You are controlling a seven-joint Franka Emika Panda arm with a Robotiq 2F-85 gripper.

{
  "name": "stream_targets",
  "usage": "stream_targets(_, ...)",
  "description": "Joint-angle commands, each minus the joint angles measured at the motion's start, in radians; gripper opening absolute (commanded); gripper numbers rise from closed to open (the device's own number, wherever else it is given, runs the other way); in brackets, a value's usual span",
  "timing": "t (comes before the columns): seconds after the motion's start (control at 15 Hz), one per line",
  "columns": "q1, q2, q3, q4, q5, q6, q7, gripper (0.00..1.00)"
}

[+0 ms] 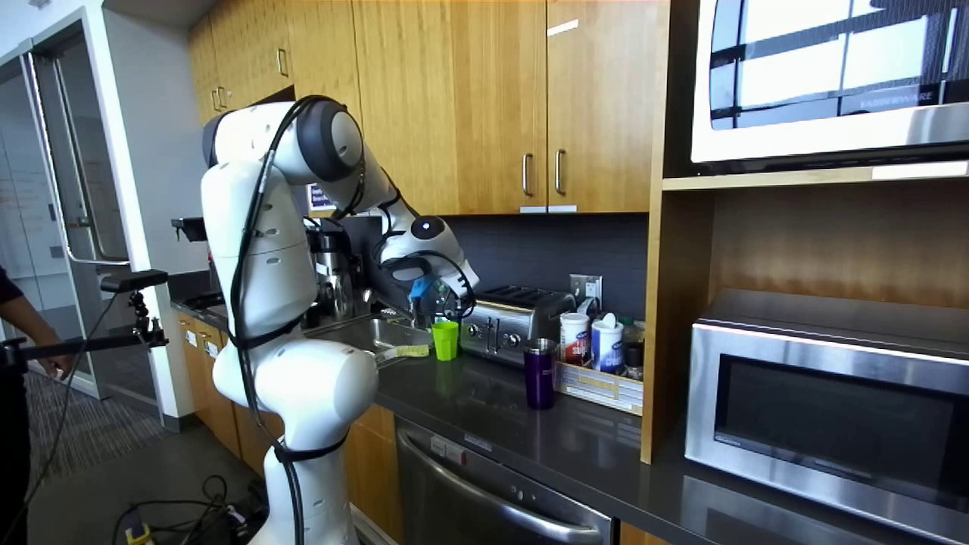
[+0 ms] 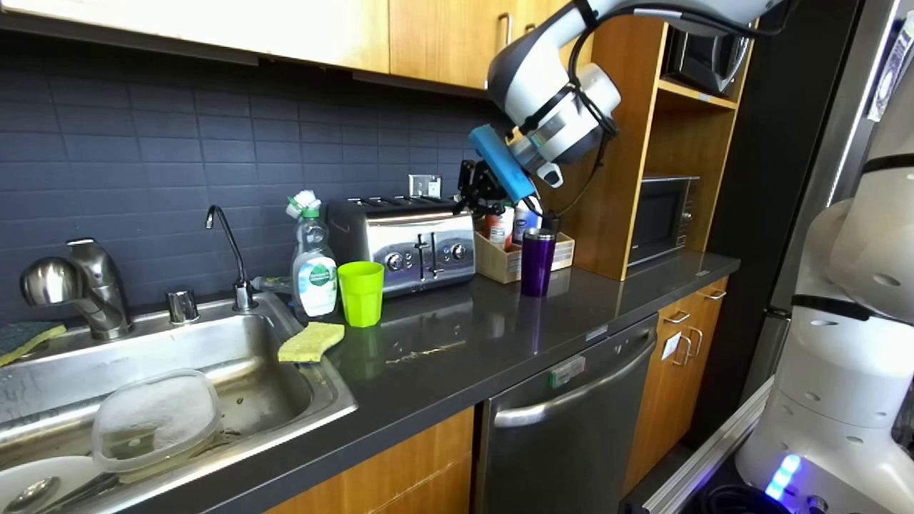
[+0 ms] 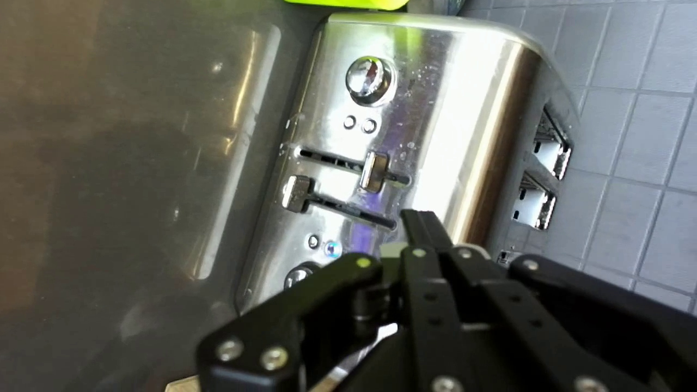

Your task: Press a button on the toaster

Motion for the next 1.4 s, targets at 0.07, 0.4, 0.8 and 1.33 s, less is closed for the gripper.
stream_targets(0.07, 0.009, 0.061, -0.018, 0.049, 0.100, 0.063, -0.108, 0.00)
stream_targets(0.4, 0.002, 0.141, -0.025, 0.092, 0.108, 0.089, -0.136, 0.00)
stream_targets(0.8, -0.005, 0.238, -0.021, 0.142, 0.096, 0.125, -0.117, 0.00)
stream_targets(1.33, -0.074, 0.296, 0.035, 0.144, -0.028, 0.133, 0.008, 0.00)
